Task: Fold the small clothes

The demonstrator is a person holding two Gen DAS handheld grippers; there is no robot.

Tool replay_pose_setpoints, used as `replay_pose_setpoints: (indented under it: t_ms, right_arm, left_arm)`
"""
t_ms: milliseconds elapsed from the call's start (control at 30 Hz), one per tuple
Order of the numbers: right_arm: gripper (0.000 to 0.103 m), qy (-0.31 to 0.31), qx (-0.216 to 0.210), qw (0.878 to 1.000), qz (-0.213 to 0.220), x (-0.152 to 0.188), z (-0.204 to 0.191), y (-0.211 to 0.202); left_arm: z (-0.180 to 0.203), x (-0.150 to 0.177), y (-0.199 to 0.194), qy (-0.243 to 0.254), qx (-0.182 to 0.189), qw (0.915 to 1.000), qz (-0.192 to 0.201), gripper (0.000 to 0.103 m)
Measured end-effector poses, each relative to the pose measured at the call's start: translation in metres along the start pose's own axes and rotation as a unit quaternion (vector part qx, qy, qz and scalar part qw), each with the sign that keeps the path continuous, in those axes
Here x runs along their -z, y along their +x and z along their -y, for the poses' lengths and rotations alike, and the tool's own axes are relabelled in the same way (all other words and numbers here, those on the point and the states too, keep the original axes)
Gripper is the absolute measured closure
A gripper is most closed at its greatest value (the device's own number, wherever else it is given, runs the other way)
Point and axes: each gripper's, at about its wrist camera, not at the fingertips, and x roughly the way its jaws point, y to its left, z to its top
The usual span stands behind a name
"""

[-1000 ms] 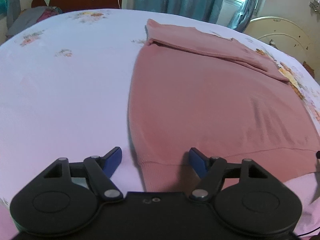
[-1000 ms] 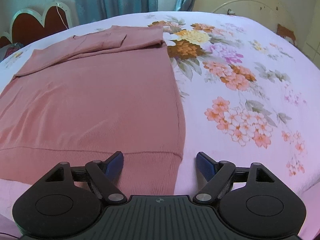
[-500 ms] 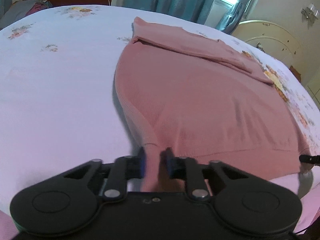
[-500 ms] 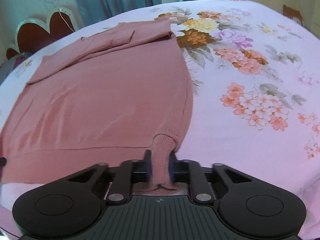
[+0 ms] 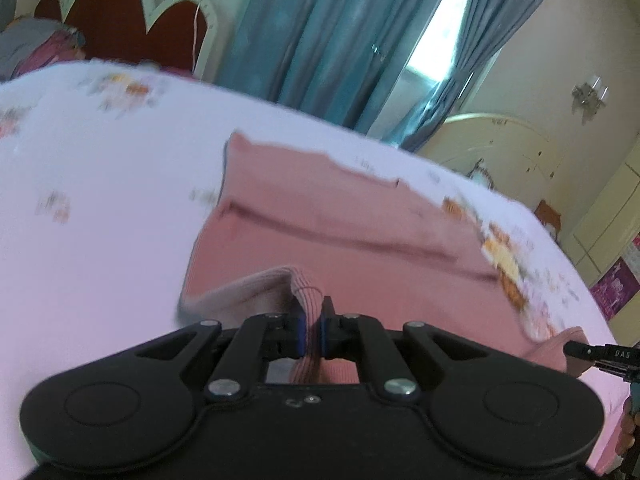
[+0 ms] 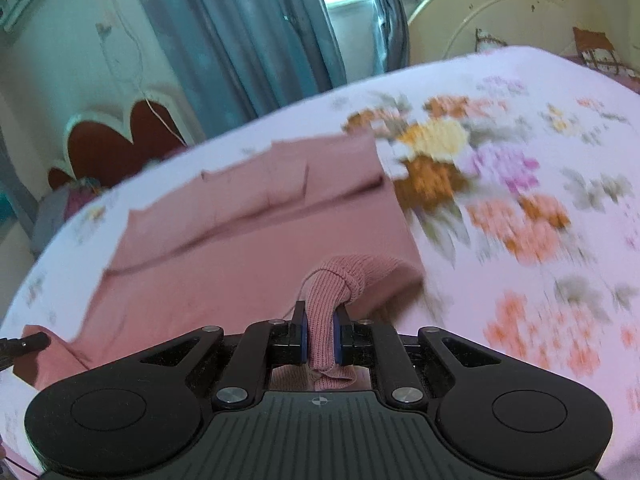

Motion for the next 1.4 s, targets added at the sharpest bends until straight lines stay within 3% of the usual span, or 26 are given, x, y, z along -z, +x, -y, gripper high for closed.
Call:
replay_pose_setpoints:
  t_ms: [333,600,967,1000,1033,1067,1133,1167,1200,1233,1267,1300,1400]
  right_arm:
    - [0.092,0.019,-0.014,0.999,0.039,-0.085,0.005,0.069]
    - [0.092,0.05,-0.013,0.998,0.028,-0.147,0.015,0.16]
    - [0.091,0.094,0.026,0.995,-0.036,-0.178,0.043,0.267]
    - [0.089,0.093,0.028,0.994,-0.04,-0.18,0.044,0.272]
    - [0.076,0.09,0.033,0.995,-0.04,-0.182,0.045,0.275]
    - [0.056,0.084,0.042,0.995,-0.033,-0.184,0.045,0.275]
    - [0.033,0.073,0.053,0.996,-0.011,-0.188,0.046,0.271]
    - [0.033,0.069,0.051,0.996,-0.005,-0.191,0.047,0.27]
    - [0.033,0.064,0.049,0.997,-0.002,-0.194,0.048,0.269]
    - [0.033,0.058,0.047,0.997,0.001,-0.197,0.049,0.268]
    - [0.033,0.051,0.043,0.998,0.004,-0.199,0.049,0.267]
    - [0.033,0.042,0.039,0.998,0.006,-0.2,0.049,0.267]
    - [0.033,0.009,0.026,1.0,0.002,-0.201,0.047,0.271]
  left_arm:
    - [0.011,-0.077,0.061,-0.012,-0.003,0.9989,0.045,0.097]
    - [0.012,-0.129,0.136,-0.018,-0.031,0.9982,0.048,0.097]
    - [-0.007,-0.154,0.237,-0.017,-0.096,0.9948,-0.03,0.094]
    - [-0.009,-0.154,0.242,-0.015,-0.099,0.9942,-0.039,0.089]
    - [-0.009,-0.154,0.245,-0.01,-0.103,0.9937,-0.045,0.087]
    - [-0.011,-0.155,0.247,-0.007,-0.104,0.9934,-0.049,0.085]
    - [-0.014,-0.158,0.245,-0.009,-0.101,0.9936,-0.05,0.077]
    - [-0.017,-0.16,0.243,-0.011,-0.1,0.9938,-0.048,0.076]
    - [-0.019,-0.162,0.24,-0.011,-0.099,0.9941,-0.042,0.065]
    - [-0.02,-0.164,0.236,-0.007,-0.104,0.994,-0.033,0.048]
    - [-0.019,-0.168,0.234,0.0,-0.111,0.9936,-0.021,0.042]
    - [-0.019,-0.171,0.23,0.009,-0.112,0.9937,-0.01,0.037]
    - [-0.021,-0.179,0.222,0.021,-0.104,0.9943,-0.002,0.036]
